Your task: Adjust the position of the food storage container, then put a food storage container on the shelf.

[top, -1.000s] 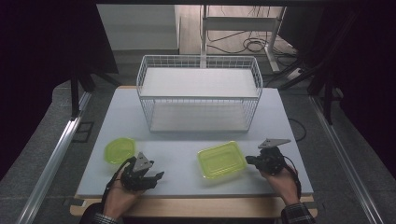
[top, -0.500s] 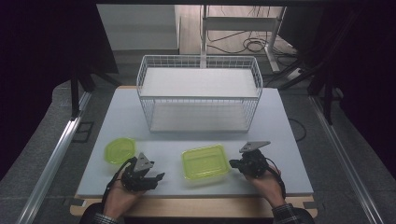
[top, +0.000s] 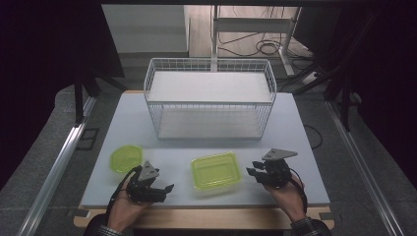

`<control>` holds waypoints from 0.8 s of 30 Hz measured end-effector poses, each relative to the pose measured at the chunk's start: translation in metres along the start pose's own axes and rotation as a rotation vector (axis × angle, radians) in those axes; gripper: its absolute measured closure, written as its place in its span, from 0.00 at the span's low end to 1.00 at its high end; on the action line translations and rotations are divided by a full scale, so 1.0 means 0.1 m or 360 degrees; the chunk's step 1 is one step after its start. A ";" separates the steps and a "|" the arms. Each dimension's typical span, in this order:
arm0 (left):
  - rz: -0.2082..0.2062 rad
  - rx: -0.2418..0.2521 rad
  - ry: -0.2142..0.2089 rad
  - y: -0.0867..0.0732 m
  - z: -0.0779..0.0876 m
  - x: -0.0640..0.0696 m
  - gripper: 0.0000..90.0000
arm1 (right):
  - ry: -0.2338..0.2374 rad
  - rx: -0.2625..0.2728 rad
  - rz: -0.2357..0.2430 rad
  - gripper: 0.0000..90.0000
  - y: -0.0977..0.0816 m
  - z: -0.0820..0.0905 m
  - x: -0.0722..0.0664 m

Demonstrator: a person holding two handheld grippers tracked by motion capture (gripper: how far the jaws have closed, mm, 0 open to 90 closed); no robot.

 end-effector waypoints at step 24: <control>-0.0148 0.0028 -0.0002 0.00 -0.05 0.04 0.03 | -0.0030 0.0075 -0.0030 0.00 -0.08 -0.04 -0.03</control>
Point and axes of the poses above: each handheld gripper's, and its own axes: z roughly backward along the jaws, y roughly out of its top, x roughly to its right, the point moved 6 cm from there along -z, roughly forward along the jaws
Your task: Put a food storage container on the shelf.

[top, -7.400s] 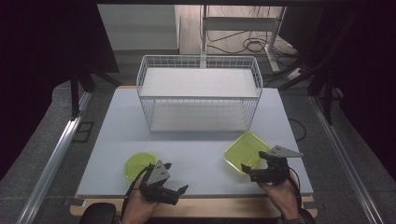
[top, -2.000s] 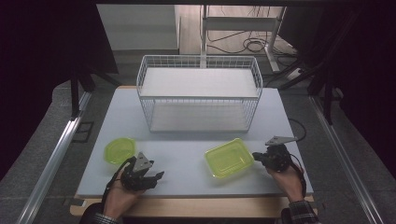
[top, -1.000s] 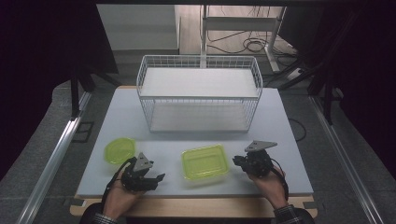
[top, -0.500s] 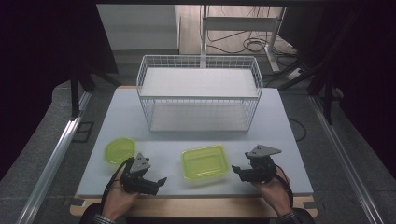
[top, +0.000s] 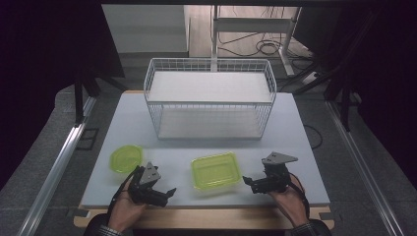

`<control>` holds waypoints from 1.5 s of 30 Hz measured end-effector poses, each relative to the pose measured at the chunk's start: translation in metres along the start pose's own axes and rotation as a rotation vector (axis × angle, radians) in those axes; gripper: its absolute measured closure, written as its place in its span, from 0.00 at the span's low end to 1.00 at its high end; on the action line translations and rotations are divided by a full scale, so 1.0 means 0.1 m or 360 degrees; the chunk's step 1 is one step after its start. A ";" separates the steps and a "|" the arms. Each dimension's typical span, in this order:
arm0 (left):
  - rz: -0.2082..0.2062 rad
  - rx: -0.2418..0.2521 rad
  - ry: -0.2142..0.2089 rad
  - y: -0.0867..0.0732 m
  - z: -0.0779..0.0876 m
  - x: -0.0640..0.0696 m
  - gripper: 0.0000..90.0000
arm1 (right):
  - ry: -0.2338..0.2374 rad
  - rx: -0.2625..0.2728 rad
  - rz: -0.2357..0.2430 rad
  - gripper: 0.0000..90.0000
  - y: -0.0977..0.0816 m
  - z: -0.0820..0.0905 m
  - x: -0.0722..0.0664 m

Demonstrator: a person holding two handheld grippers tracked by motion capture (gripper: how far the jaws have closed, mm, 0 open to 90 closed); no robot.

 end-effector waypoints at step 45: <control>-0.0115 -0.0095 0.0048 -0.04 -0.06 0.03 0.04 | 0.0526 -0.0269 -0.0571 0.65 0.28 -0.46 0.02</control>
Point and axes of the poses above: each handheld gripper's, and its own axes: z roughly backward along the jaws, y roughly out of its top, x roughly to its right, the point moved 6 cm from there along -z, roughly forward along the jaws
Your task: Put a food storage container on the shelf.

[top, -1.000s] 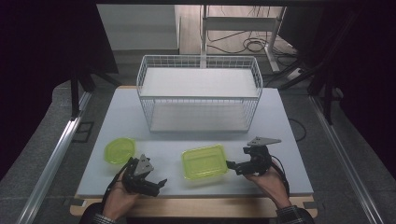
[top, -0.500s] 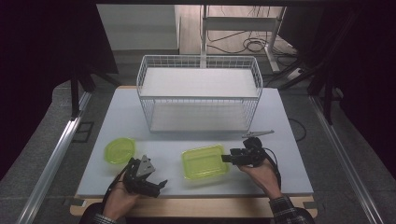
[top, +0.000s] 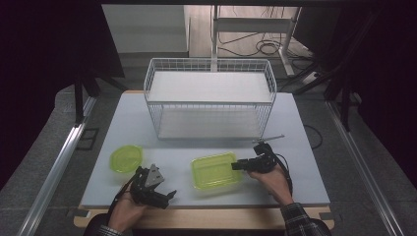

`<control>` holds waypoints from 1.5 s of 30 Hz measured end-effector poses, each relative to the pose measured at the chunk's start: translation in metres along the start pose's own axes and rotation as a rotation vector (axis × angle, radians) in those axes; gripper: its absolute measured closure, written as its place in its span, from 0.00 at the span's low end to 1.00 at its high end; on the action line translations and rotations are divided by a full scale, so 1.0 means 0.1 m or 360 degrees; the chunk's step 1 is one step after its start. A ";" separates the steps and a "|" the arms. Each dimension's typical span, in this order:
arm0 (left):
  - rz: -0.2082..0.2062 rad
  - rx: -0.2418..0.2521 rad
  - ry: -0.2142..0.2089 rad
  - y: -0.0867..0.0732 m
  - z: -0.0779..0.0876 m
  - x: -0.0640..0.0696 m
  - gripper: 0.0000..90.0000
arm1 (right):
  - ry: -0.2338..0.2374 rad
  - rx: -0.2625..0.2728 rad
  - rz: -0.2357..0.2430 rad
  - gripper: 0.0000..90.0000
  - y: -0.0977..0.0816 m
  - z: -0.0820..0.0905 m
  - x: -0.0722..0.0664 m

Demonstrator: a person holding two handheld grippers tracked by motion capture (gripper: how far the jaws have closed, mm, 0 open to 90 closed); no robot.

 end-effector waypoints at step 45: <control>0.0026 0.0028 -0.0007 0.00 0.02 -0.03 0.03 | 0.0297 0.0287 -0.0300 0.89 0.39 0.50 -0.08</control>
Point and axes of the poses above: each handheld gripper's, and its own axes: z roughly backward along the jaws, y roughly out of its top, x roughly to its right, the point moved 6 cm from there along -z, roughly forward along the jaws
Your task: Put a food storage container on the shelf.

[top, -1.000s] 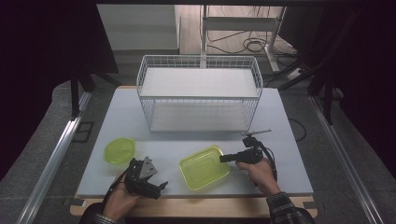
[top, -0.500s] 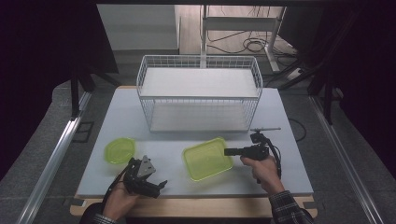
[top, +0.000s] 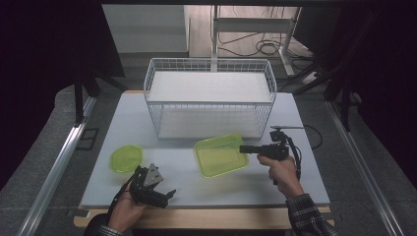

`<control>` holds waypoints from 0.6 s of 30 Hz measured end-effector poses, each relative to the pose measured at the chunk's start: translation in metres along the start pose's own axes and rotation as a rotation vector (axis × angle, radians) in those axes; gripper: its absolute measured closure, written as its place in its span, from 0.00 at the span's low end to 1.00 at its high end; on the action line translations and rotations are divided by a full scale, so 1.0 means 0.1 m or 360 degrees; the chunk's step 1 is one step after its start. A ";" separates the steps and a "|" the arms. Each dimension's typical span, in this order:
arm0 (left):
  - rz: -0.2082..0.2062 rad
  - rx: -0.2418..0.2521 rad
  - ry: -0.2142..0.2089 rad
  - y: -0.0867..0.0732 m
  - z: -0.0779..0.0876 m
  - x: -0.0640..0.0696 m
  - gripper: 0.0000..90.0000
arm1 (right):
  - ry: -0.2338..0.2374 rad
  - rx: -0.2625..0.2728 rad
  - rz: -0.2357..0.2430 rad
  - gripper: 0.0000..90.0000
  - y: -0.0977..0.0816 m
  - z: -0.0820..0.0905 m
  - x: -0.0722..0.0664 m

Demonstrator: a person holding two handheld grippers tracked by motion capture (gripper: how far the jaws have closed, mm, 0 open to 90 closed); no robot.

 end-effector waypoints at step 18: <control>-0.0005 -0.0002 0.0002 0.00 0.00 0.00 0.03 | 0.0049 0.0097 -0.0012 0.89 0.37 0.12 -0.24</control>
Point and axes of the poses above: each handheld gripper's, and its own axes: z roughly backward along the jaws, y roughly out of its top, x roughly to its right, the point moved 6 cm from there along -z, roughly forward along the jaws
